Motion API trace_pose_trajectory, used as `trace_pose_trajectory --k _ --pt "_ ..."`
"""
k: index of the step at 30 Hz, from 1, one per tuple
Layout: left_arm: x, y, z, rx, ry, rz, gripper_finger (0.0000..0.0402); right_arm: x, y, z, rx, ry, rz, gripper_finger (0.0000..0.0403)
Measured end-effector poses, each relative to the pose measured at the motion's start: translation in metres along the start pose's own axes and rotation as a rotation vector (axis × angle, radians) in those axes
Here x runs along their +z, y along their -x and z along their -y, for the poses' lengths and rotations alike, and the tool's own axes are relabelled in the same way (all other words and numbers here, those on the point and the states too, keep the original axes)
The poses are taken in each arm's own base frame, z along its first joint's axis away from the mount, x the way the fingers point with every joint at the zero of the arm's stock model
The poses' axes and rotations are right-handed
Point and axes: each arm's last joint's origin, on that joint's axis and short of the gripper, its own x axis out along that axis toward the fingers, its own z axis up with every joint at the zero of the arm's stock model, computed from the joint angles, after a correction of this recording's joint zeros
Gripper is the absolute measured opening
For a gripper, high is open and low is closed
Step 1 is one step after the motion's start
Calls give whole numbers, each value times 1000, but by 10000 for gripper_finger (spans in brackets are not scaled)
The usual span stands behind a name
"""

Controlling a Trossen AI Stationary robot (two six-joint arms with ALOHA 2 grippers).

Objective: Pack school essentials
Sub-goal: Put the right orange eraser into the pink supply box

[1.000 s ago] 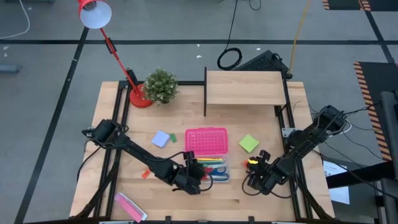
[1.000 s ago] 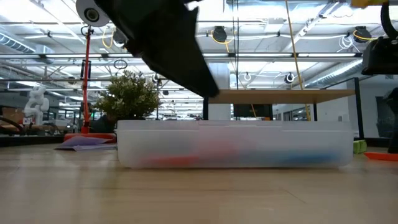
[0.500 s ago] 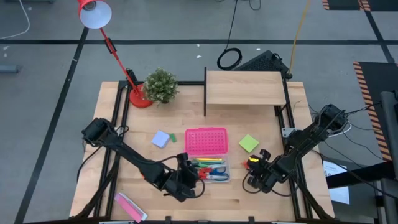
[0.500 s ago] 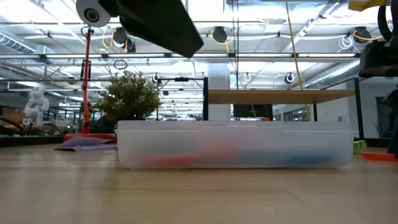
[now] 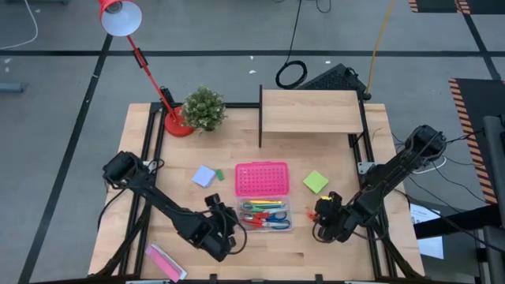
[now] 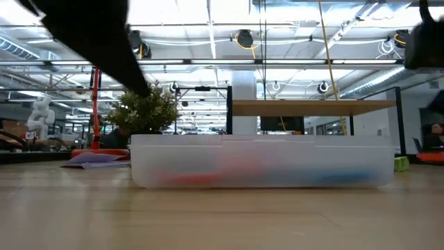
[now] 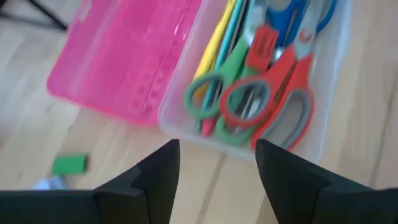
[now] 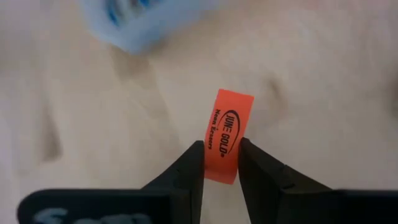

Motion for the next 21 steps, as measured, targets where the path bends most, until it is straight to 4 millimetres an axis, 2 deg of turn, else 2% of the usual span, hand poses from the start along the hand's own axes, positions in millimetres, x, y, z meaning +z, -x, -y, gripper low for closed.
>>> trace_pose_trajectory --k 6,13,21 --pt "-9 4 -2 37 34 -49 214 15 12 -13 144 70 170 78" --pt "-13 8 1 32 57 -49 214 48 14 -23 252 117 375 78" --pt "-14 9 2 26 107 -44 214 56 -12 -17 207 165 293 78"
